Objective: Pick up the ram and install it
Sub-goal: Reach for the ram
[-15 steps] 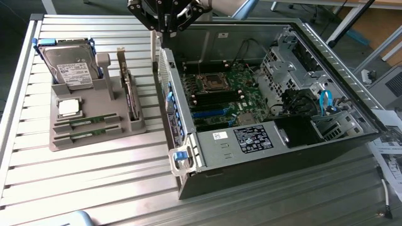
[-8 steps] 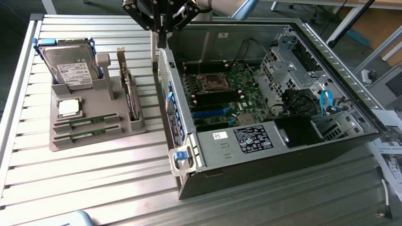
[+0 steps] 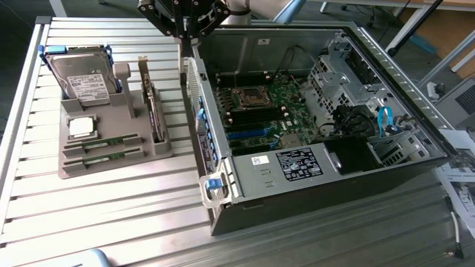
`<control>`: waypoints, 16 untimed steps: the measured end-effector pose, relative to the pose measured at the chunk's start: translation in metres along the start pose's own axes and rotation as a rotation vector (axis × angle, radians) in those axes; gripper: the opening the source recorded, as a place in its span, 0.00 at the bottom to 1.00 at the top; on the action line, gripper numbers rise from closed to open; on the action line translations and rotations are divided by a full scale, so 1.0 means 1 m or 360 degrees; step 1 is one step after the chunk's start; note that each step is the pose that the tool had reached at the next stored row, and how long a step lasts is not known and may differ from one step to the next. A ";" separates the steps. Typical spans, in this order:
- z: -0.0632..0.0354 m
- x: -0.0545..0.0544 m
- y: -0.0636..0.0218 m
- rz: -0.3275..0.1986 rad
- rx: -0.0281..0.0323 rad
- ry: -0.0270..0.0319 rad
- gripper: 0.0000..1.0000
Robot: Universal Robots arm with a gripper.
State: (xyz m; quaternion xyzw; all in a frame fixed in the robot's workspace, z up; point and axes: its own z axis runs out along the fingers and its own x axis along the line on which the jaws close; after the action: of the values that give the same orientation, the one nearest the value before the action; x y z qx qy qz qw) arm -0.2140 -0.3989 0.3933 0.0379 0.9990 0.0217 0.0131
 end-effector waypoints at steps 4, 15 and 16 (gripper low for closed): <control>-0.0001 0.005 -0.0004 0.0000 -0.00001 -0.00001 0.10; -0.0004 0.015 -0.0011 0.0000 0.00000 0.00000 0.10; -0.0005 0.016 -0.0012 0.0000 0.00000 0.00000 0.10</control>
State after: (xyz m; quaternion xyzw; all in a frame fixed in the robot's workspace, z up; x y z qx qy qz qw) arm -0.2302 -0.3989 0.3933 0.0379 0.9990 0.0217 0.0130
